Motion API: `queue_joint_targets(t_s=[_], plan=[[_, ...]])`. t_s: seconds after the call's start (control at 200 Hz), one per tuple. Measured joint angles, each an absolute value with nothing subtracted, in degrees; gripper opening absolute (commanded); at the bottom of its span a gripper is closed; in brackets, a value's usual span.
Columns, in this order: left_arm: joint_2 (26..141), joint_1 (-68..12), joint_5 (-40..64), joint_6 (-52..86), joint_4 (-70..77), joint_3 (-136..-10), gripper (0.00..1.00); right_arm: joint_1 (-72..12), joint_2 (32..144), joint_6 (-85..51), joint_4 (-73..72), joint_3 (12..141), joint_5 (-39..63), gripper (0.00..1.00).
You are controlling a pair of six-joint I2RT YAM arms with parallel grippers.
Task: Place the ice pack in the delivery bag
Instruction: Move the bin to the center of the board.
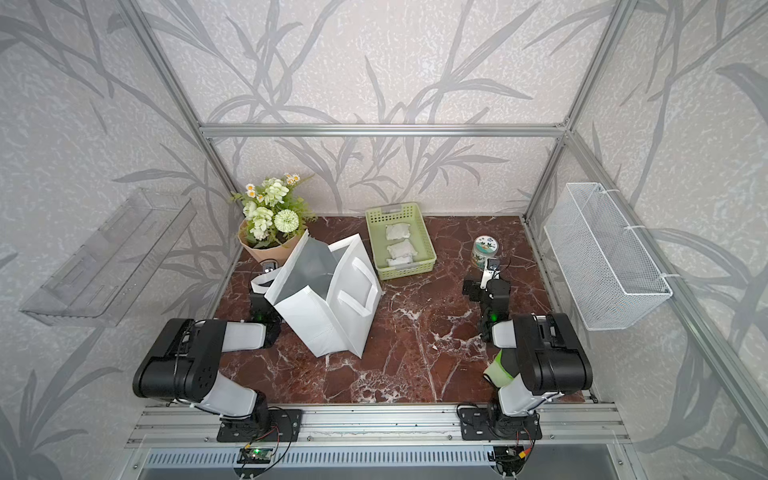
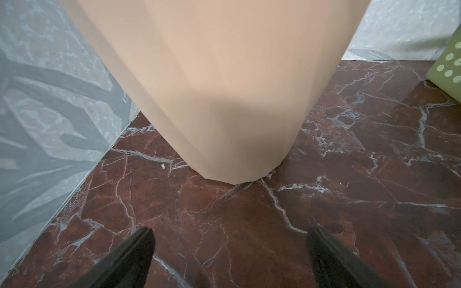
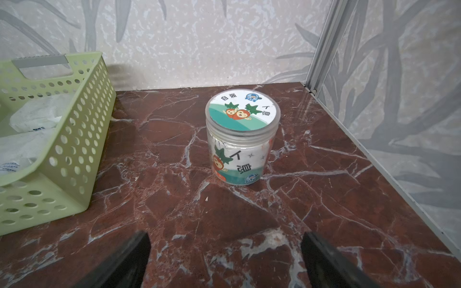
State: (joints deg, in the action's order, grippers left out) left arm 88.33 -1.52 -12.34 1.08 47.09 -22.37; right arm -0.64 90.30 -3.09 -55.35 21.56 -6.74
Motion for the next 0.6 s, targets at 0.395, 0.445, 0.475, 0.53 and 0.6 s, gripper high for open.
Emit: queue_joint_targets(t_s=[0.395, 0.445, 0.475, 0.53, 0.6], plan=[[88.33, -1.52, -12.34, 1.08, 47.09, -22.37, 1.0, -0.64, 90.3, -3.11, -55.35, 21.56, -6.37, 0.99], [88.33, -1.52, -12.34, 1.08, 47.09, -22.37, 1.0, -0.64, 90.3, -3.11, -55.35, 21.56, -6.31, 0.99], [88.33, -1.52, -12.34, 1.08, 47.09, -22.37, 1.0, -0.64, 90.3, -3.11, -55.35, 21.56, -6.17, 0.99], [88.33, -1.52, -12.34, 1.08, 47.09, -22.37, 1.0, -0.58, 90.3, -3.11, -55.37, 21.56, -5.89, 0.99], [88.18, -1.52, -12.27, 0.99, 47.13, -22.37, 1.0, -0.45, 90.21, -3.14, -55.44, 21.37, -5.56, 0.99]])
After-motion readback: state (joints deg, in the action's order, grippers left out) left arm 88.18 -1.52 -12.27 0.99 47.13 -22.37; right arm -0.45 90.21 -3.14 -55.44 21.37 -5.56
